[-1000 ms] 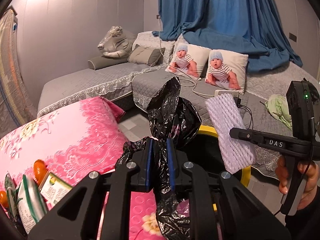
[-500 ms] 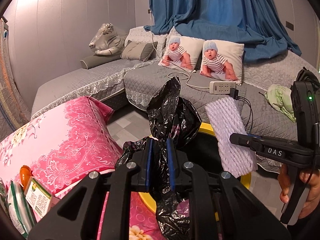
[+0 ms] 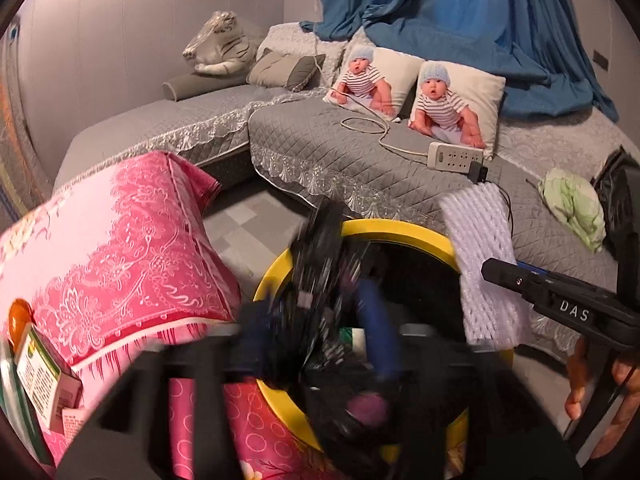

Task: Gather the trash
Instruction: 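Open both tools to drop the bag and foam net into the bin, then move both tools back over the bed and grasp another black bag with the left tool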

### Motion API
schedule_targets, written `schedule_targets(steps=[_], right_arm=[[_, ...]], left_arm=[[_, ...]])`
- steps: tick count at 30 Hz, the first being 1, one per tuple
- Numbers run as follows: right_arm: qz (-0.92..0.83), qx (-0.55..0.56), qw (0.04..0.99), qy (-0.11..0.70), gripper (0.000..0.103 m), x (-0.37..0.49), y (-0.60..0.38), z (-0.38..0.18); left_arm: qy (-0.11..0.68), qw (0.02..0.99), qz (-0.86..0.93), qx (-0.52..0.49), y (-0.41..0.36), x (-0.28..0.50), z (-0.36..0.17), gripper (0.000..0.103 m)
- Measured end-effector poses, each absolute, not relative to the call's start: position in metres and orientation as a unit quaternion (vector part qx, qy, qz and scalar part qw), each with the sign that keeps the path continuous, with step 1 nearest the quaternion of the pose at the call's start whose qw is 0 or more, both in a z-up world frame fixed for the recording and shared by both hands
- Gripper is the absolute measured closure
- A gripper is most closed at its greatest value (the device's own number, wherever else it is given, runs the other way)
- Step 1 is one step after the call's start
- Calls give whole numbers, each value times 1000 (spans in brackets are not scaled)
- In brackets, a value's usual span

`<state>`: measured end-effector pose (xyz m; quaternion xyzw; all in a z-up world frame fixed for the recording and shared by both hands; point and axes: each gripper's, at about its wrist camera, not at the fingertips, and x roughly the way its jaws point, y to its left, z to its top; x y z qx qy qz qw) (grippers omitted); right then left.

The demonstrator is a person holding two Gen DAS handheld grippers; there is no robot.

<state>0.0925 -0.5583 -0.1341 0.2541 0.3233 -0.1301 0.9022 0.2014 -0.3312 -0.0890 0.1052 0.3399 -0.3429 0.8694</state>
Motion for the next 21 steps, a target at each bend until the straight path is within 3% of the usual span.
schedule_targets(steps=[1,3,4,6,15,21], right_arm=[[-133,257,903,319,55,90,-560,-133],[-135,260,903,314,51,86,-562,-132],[-137,259,904,311,50,84,-562,-130],[-141,261,906,303,38,80,-563,-127],[-74,236,924,293,34,87,-531,-106],[-14,199,933,298,33,104,-486,-84]], left_arm=[[339,873,-339,94,-327,203,-87,30],[335,876,-336,83,-318,205,-82,27],[332,879,-332,81,-315,206,-80,19],[322,890,-314,72,-306,207,-75,12],[296,921,-252,38,-231,208,-35,9],[278,940,-192,37,-126,195,-25,9]])
